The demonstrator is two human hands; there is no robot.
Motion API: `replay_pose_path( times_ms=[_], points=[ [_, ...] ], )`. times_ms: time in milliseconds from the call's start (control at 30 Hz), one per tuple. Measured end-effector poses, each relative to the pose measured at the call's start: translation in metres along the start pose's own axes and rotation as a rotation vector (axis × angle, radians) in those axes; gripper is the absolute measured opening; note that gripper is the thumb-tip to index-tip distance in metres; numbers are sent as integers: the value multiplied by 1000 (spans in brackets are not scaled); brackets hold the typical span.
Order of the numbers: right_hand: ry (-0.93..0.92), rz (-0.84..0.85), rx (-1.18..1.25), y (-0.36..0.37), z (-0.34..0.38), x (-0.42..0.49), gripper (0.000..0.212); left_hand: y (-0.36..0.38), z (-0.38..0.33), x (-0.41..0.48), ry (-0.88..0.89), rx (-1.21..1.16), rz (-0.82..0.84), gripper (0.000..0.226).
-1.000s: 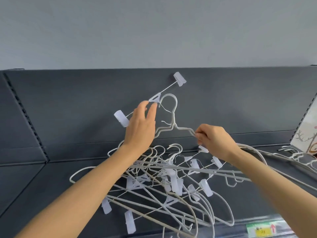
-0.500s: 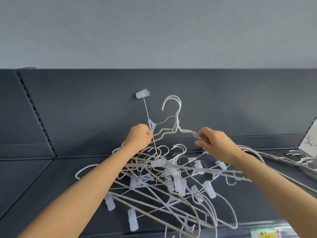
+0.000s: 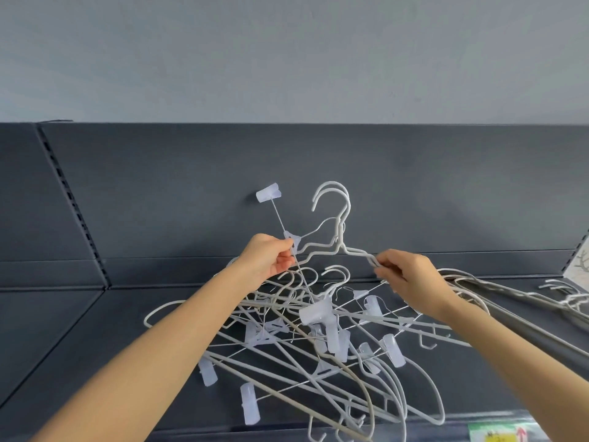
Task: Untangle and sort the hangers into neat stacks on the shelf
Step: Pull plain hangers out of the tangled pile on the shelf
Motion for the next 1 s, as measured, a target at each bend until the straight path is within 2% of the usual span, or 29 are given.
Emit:
replay_pose_path(
  times_ms=[200, 333, 400, 533, 633, 800, 1000],
  points=[
    [-196, -25, -31, 3, 14, -7, 4, 2, -5, 5, -17, -75, -21, 30],
    [-334, -65, -87, 5, 25, -13, 5, 12, -18, 4, -6, 45, 62, 24],
    [-350, -90, -81, 5, 28, -14, 10, 14, -29, 6, 45, 153, 46, 18],
    [-283, -169, -38, -7, 17, -12, 10, 6, -40, 10, 119, 246, 49, 15],
    [-184, -156, 21, -14, -2, -9, 7, -5, -41, 13, 155, 271, 63, 11],
    [-8, -120, 114, -15, -25, -4, 11, -32, -43, 20, 298, 480, -110, 10],
    [111, -134, 259, -2, -36, -4, 17, -48, -56, 15, 453, 528, -148, 10]
  ],
)
Point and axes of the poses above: each hand's wrist, its own x-axis towards the middle knuckle, its own y-axis out of the palm, z = x × y, the point moved 9 cm from there along x, towards the middle knuckle, and after that the axes turned 9 degrees about -z, right-handed, at the moved point
